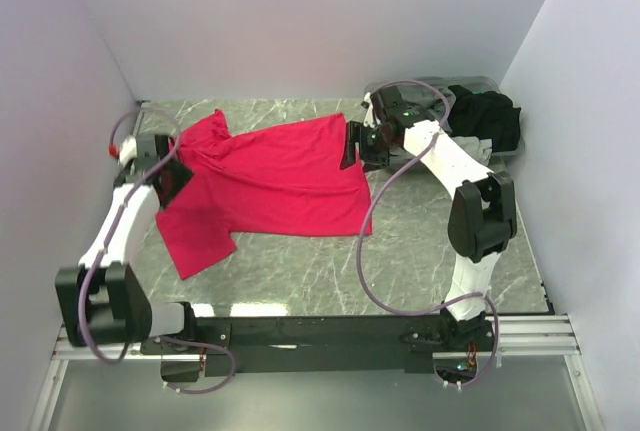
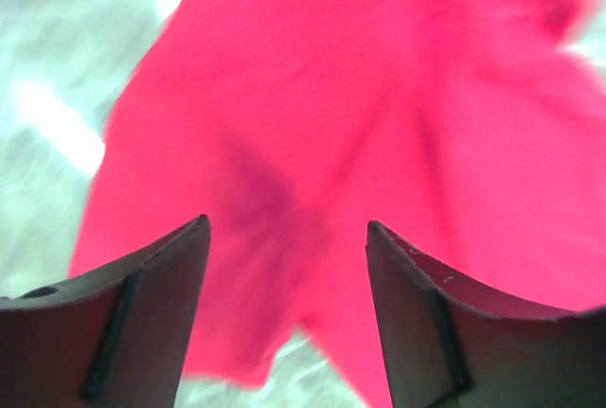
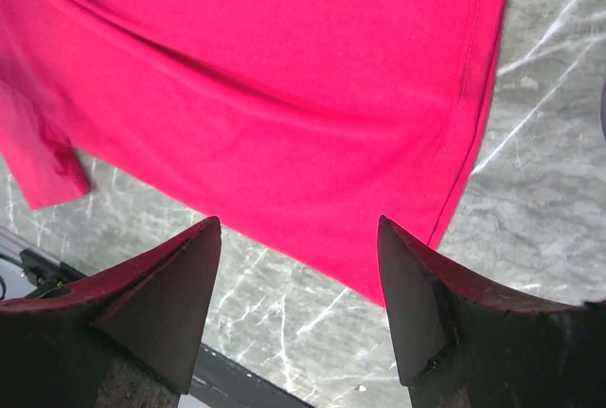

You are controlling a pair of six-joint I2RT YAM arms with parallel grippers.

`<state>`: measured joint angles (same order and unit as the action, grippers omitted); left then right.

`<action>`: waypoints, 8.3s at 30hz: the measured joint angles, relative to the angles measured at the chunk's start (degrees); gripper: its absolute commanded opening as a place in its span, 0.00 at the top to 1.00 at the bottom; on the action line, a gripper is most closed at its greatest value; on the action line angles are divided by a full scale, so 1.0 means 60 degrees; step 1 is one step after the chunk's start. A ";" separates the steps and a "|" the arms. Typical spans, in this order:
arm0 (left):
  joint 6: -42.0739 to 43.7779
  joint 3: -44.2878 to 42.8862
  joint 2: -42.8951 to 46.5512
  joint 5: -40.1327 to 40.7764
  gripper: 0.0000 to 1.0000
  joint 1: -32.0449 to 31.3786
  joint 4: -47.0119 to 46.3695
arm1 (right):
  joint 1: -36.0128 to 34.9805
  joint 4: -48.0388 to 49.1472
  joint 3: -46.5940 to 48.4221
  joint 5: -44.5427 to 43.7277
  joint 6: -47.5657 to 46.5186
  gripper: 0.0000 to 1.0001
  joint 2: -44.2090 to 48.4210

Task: Fold and stack the t-shirts
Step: Flatten the tshirt out, then fold the tshirt

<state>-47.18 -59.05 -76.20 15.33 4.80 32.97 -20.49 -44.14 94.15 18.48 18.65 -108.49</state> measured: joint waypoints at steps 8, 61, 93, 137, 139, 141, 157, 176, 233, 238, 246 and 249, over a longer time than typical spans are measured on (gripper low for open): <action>-0.2834 0.2590 0.2171 0.0612 0.38 0.0000 0.1858 | 0.0000 -0.0022 -0.0284 0.0113 0.0029 0.27 0.0171; -0.6502 0.4750 0.2106 0.0925 0.83 0.0000 0.3071 | 0.0528 -0.0011 -0.1770 0.0062 -0.0233 0.29 0.0102; -0.5829 0.4419 0.3865 0.1180 1.00 0.0000 0.3344 | -0.0149 -0.0171 -0.4087 -0.0160 -0.0484 0.55 0.0663; -0.6262 0.2408 0.5694 0.1683 1.00 0.0000 0.6040 | -0.0583 -0.1825 -0.4095 -0.0546 -0.0776 1.00 -0.0102; -0.6280 0.2233 0.5825 0.1712 1.00 0.0000 0.6313 | -0.0652 -0.1858 -0.4178 -0.0550 -0.0776 1.00 -0.0098; -0.6288 0.2025 0.5887 0.1749 1.00 0.0000 0.6550 | -0.0710 -0.1920 -0.4233 -0.0568 -0.0772 1.00 -0.0095; -0.5461 0.1224 0.5683 0.1869 1.00 0.0000 0.6951 | -0.0812 -0.2277 -0.4437 -0.0761 -0.0729 1.00 0.0149; -0.0736 -0.0189 0.1953 0.0976 1.00 -0.0583 0.2142 | -0.0146 -0.3133 -0.1920 -0.1410 -0.0331 1.00 0.0095; 0.0896 -0.3282 -0.3042 0.1129 0.33 -0.0692 -0.0557 | 0.0645 -0.3905 0.4131 -0.1020 -0.0659 0.47 -0.3810; 0.0736 -0.3574 -0.3031 0.1060 0.29 -0.0561 -0.0576 | 0.0667 -0.3574 0.3530 -0.1002 -0.0736 0.47 -0.3381; 0.0637 -0.1275 -0.1242 0.0583 0.28 0.0860 -0.0612 | 0.0736 -0.2903 0.1056 -0.0914 -0.0841 0.48 -0.1577; 0.0590 -0.0211 -0.0335 0.0368 0.29 0.1497 -0.0474 | 0.0732 -0.2561 0.0353 -0.0867 -0.0841 0.48 -0.1104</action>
<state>-43.64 -60.31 -78.22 17.54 13.78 30.13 -16.10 -59.51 96.27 13.28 13.61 -115.11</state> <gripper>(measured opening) 0.715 0.524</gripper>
